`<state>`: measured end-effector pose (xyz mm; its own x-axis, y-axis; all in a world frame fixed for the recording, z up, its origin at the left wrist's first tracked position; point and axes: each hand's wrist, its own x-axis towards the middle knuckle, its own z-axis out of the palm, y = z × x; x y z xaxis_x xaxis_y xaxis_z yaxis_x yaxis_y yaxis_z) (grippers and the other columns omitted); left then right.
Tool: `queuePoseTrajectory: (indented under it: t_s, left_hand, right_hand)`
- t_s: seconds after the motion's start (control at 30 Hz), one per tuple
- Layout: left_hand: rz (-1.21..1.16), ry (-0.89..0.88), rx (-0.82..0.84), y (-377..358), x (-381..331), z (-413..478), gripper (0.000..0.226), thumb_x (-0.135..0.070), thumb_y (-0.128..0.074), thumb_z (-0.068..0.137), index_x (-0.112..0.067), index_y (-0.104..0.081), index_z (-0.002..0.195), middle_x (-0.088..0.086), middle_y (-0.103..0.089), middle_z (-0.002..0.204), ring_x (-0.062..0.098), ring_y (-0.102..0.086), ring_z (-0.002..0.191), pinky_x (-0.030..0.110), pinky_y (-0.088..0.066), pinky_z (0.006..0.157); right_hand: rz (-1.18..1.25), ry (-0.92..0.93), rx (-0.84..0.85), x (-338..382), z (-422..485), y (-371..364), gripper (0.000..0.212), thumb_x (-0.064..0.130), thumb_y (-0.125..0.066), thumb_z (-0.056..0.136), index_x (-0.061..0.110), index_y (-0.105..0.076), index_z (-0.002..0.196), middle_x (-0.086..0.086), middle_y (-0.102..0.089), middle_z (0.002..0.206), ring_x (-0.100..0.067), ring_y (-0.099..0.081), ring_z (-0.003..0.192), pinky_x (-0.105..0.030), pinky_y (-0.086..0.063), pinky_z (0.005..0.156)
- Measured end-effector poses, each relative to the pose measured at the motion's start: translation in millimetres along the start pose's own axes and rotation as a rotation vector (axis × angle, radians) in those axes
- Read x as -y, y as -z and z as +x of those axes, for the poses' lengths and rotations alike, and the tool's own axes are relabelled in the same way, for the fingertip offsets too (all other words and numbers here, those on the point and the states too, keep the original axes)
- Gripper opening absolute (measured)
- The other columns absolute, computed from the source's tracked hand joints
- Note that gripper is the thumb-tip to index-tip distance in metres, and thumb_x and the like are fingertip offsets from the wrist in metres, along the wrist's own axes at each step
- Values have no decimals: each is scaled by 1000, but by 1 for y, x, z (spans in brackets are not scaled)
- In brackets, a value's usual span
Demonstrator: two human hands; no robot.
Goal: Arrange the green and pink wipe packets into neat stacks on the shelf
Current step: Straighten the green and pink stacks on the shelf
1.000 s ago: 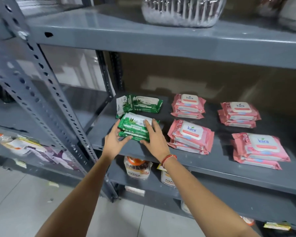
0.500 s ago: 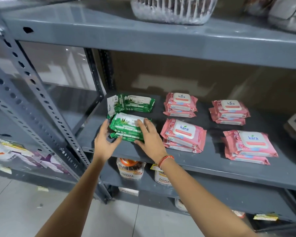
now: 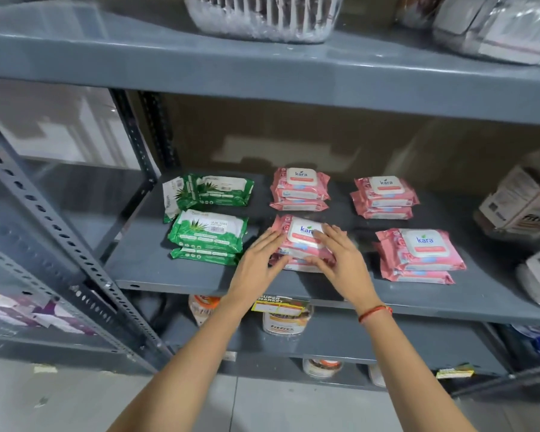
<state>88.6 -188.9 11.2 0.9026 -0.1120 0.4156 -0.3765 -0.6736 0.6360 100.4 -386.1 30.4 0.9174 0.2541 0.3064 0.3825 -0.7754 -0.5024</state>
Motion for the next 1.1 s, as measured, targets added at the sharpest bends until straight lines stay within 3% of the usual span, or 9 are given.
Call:
queuePoseTrajectory:
  t_s: [0.13, 0.3, 0.47, 0.57, 0.67, 0.8, 0.9, 1.0, 1.1]
  left_hand:
    - [26, -13, -93, -7, -1, -3, 39, -22, -61, 89, -13, -55, 127, 1, -55, 133, -1, -33, 126, 16, -22, 109]
    - [66, -70, -95, 1, -3, -10, 41, -26, -59, 90, -13, -52, 129, 1, -52, 136, 4, -34, 131, 29, -30, 111]
    - [188, -30, -348, 48, 20, -23, 42, -37, -47, 93, -14, -50, 129, 3, -55, 133, 7, -40, 127, 30, -30, 108]
    - [322, 140, -423, 80, 52, -39, 61, -51, -42, 90, -15, -32, 139, 7, -41, 144, 16, -33, 133, 32, -24, 107]
    - [416, 325, -334, 100, 85, -61, 89, -68, -40, 82, -9, -17, 145, 11, -24, 153, 21, -20, 141, 39, -21, 112]
    - [483, 445, -117, 102, 112, -81, 106, -81, -30, 74, -4, -15, 145, 13, -20, 154, 22, -14, 143, 42, -18, 115]
    - [552, 448, -34, 98, 117, -81, 108, -84, -23, 74, -2, -20, 144, 13, -25, 152, 23, -17, 142, 40, -15, 114]
    - [608, 428, 9, 97, 120, -80, 104, -82, -24, 76, -1, -29, 141, 14, -33, 149, 23, -19, 141, 41, -16, 112]
    - [665, 422, 18, 95, 126, -79, 98, -80, -28, 78, -2, -37, 138, 11, -38, 146, 22, -19, 140, 38, -17, 112]
  right_hand:
    - [37, 14, 28, -8, 3, 3, 52, 23, -71, 83, 12, -56, 132, -9, -46, 145, -26, -36, 140, -26, -21, 114]
    - [66, 33, 28, 0, 4, 13, 56, 29, -72, 81, 13, -56, 132, -7, -47, 144, -20, -31, 139, -36, -27, 115]
    - [151, 137, -92, 61, 48, 7, 49, 33, -72, 83, 13, -60, 125, -5, -63, 125, -20, -55, 117, -24, -37, 100]
    - [199, 152, 41, 105, 102, -18, 41, 29, -70, 85, 11, -63, 121, -9, -67, 117, -25, -62, 107, -30, -46, 95]
    - [136, 70, 273, 139, 152, -54, 45, 30, -68, 85, 14, -59, 126, -8, -64, 125, -26, -59, 115, -33, -46, 98]
    - [-85, 211, 422, 166, 193, -104, 47, 27, -66, 85, 9, -56, 127, -16, -56, 131, -33, -51, 123, -38, -45, 98]
    - [-174, 194, 480, 175, 211, -133, 59, 35, -70, 82, 5, -50, 130, -21, -45, 136, -37, -43, 127, -39, -40, 102]
    - [-209, 247, 513, 186, 227, -151, 76, 33, -73, 78, 14, -37, 142, -20, -30, 148, -38, -31, 137, -41, -32, 110]
    - [-249, 374, 677, 198, 256, -154, 88, 30, -74, 74, 24, -26, 148, -13, -18, 157, -32, -22, 143, -38, -24, 114]
